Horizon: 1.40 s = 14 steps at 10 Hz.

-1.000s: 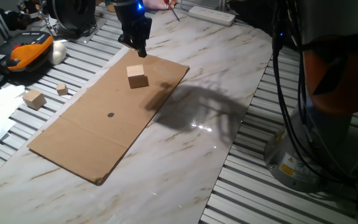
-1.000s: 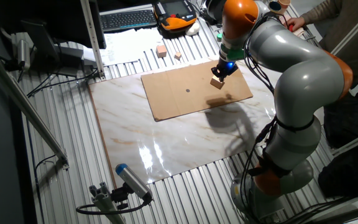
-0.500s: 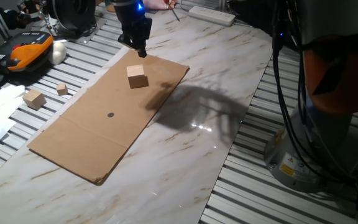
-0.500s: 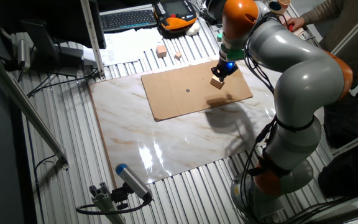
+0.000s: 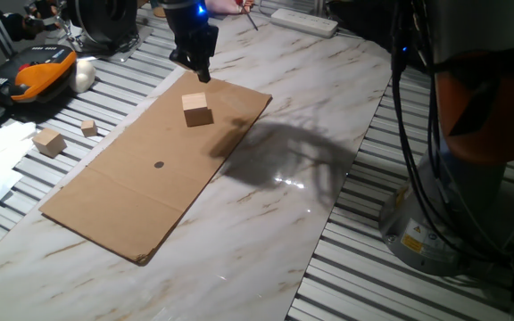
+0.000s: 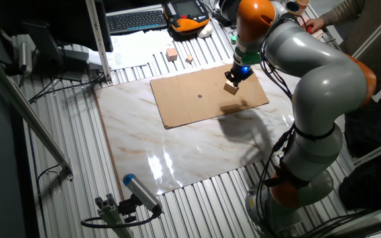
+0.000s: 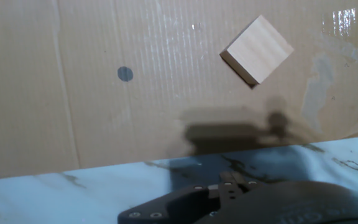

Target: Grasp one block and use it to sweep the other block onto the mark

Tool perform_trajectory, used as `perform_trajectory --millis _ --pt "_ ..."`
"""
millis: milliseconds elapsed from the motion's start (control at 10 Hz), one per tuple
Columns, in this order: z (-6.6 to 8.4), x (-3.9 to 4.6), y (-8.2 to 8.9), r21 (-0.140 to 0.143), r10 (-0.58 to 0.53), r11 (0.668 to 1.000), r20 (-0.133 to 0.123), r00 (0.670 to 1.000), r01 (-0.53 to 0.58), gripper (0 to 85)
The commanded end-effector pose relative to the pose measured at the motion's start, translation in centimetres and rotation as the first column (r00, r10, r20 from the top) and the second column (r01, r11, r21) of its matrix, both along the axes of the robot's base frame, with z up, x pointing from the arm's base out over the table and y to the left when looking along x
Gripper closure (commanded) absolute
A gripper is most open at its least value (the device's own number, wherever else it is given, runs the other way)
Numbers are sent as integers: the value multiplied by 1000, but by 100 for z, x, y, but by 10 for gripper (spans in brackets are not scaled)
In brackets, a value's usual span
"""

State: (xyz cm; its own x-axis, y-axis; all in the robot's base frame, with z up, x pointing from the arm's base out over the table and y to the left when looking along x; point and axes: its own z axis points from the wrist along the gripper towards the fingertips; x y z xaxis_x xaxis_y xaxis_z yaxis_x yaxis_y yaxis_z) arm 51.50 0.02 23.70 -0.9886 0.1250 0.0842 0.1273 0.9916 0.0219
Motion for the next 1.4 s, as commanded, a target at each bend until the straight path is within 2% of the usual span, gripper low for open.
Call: perform_trajectory --millis 0,100,200,300,400,500,700,800,900,1000,1100,1200,1300 --pt "-7 0 0 15 -8 1000 -24 1000 8 850" --pt "-7 0 0 16 -22 1000 -41 999 22 850" --pt "-7 0 0 -3 -28 1000 -39 999 28 850" --pt "-7 0 0 -17 -41 999 -27 999 40 850" --pt "-7 0 0 -8 -52 999 -26 998 52 850" --pt "-7 0 0 -28 -32 999 9 999 33 850" --pt "-7 0 0 -105 11 994 57 998 -5 850" --pt "-17 36 -18 -163 17 987 80 997 -4 850" --pt "-58 89 -48 -204 21 979 119 993 4 850" --pt "-97 159 -65 -215 -6 976 126 992 33 680" --pt "-152 236 -83 -216 -31 974 146 989 63 510" --pt "-252 313 -101 -223 -60 970 184 981 101 340" --pt "-336 360 -107 -235 -89 962 216 972 141 340"
